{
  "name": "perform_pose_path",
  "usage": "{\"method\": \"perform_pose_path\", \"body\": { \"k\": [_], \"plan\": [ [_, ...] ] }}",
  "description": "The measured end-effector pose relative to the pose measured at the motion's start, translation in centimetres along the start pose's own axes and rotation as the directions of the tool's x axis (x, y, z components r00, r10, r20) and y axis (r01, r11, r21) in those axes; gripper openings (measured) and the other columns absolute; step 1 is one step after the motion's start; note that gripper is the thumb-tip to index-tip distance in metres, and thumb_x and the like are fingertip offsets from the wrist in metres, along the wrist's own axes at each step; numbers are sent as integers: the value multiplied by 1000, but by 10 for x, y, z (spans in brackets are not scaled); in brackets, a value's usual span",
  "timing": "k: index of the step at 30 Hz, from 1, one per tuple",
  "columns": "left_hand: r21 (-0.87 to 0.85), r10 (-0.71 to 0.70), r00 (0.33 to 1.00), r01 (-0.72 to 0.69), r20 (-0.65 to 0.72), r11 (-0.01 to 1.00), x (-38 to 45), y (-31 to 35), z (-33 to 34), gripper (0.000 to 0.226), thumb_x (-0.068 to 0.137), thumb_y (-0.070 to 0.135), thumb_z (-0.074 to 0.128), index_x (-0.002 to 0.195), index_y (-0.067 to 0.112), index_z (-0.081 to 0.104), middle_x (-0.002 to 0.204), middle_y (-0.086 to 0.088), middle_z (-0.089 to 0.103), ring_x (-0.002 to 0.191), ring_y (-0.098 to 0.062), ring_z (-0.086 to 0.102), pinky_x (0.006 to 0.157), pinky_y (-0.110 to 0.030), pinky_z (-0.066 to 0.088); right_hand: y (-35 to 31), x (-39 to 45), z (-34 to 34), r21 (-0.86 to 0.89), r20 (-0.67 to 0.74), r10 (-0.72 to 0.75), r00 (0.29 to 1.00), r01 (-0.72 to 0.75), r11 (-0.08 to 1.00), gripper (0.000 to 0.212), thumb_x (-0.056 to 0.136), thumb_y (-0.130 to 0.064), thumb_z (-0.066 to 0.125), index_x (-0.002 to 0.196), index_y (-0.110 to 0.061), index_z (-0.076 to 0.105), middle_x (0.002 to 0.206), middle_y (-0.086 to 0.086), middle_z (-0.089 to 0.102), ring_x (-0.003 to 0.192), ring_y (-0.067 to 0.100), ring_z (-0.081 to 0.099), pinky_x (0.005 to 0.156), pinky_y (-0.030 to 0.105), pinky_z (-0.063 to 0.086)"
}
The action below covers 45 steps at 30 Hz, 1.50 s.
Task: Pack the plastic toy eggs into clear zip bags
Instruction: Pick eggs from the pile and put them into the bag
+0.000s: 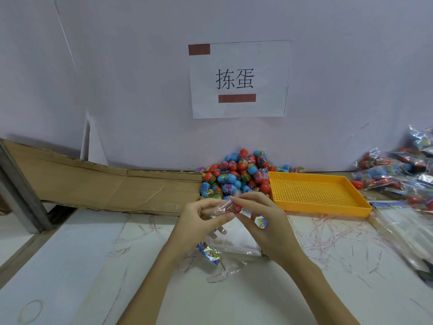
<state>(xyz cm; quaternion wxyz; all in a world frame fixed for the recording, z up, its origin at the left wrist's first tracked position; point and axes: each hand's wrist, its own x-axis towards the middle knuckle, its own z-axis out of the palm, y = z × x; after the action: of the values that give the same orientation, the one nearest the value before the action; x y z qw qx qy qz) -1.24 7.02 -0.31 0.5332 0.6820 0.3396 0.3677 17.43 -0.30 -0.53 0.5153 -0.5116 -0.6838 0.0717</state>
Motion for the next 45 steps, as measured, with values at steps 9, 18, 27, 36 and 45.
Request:
{"method": "perform_pose_path", "body": {
  "k": [9, 18, 27, 36, 45],
  "plan": [
    [-138, -44, 998, 49, 37, 989, -3, 5, -3, 38, 85, 36, 80, 120, 23, 75, 106, -6, 80, 92, -26, 78, 62, -28, 61, -1, -3, 2, 161, 118, 179, 977, -196, 967, 18, 98, -25, 66, 112, -27, 77, 108, -16, 71, 105, 10, 65, 75, 23, 54],
    [-105, -75, 996, 80, 58, 991, -2, 3, -1, 50, 80, 47, 80, 125, 26, 72, 109, -1, 80, 102, -20, 77, 70, -31, 64, 0, -7, 14, 73, 203, 132, 970, -149, 986, 28, 87, -30, 79, 111, -42, 68, 111, -22, 54, 103, 11, 57, 71, 27, 52],
    [-100, -87, 988, 101, 129, 990, -1, 2, -1, 55, 85, 60, 76, 133, 34, 67, 123, 7, 75, 115, -16, 72, 95, -42, 61, -3, -6, 12, 43, 111, 131, 985, -137, 990, 43, 91, -20, 75, 107, -58, 64, 112, -29, 56, 110, 7, 54, 71, 16, 46],
    [-416, -165, 986, 150, -1, 897, 6, -6, 1, 55, 77, 13, 86, 128, 7, 69, 116, -19, 76, 107, -36, 74, 88, -39, 62, -2, -4, 4, 68, -152, 232, 961, -224, 972, 25, 86, -24, 80, 104, -39, 71, 105, -12, 63, 95, 9, 59, 67, 19, 48],
    [-598, -209, 978, 181, 22, 781, 6, 1, 4, 39, 91, 11, 73, 129, 1, 66, 122, -19, 74, 112, -37, 72, 90, -46, 62, -4, -4, 6, 151, -53, 282, 958, -271, 951, 22, 90, -17, 76, 106, -31, 76, 108, -16, 69, 102, 5, 62, 75, 24, 55]
  ]
}}
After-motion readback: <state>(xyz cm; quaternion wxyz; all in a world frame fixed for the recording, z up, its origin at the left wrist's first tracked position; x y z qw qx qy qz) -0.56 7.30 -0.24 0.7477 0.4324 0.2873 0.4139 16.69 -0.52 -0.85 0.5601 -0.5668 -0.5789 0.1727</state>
